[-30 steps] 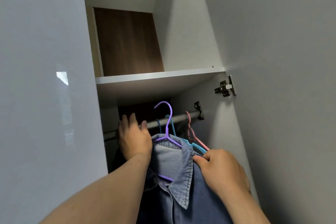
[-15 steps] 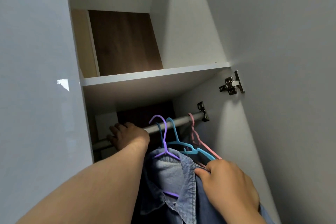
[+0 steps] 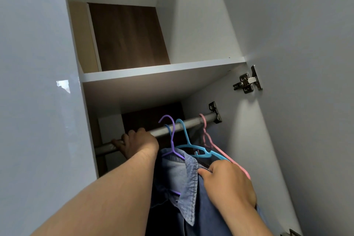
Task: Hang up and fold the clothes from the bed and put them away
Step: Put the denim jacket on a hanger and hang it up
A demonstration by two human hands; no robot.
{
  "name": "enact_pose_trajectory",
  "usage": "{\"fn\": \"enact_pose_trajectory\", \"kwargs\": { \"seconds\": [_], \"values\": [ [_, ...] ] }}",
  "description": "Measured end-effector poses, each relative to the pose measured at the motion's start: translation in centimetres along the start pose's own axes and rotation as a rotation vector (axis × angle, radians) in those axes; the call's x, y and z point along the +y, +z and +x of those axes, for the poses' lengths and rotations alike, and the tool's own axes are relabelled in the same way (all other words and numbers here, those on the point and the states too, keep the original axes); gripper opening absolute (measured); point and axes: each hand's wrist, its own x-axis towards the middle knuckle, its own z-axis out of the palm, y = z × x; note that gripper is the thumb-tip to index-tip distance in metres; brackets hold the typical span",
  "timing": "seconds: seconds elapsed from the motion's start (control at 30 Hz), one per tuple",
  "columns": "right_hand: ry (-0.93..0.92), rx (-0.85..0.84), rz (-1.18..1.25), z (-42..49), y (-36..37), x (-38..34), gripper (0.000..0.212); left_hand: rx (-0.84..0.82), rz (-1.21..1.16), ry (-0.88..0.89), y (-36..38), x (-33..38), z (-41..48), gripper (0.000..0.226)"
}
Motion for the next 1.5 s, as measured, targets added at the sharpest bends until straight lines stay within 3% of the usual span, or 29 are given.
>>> {"fn": "enact_pose_trajectory", "kwargs": {
  "seconds": [0.37,0.6,0.73,0.97,1.5],
  "values": [
    [0.066,-0.155,0.091,3.1,1.2,-3.9,0.02,0.019,-0.011,-0.006,-0.1,0.2,-0.3,0.027],
    [-0.014,-0.306,0.247,3.3,3.8,-1.1,0.008,0.001,0.039,-0.003,-0.2,0.4,0.0,0.032],
    [-0.018,-0.45,0.513,2.2,4.3,0.4,0.025,-0.002,0.032,0.002,-0.2,0.3,0.1,0.033],
    [-0.043,-0.561,0.706,0.9,5.5,2.2,0.044,0.002,0.033,0.013,0.3,0.1,0.5,0.032],
    [0.023,-0.572,0.942,-1.0,4.9,3.3,0.039,0.017,0.05,-0.034,0.6,0.4,0.9,0.038]
  ]
}}
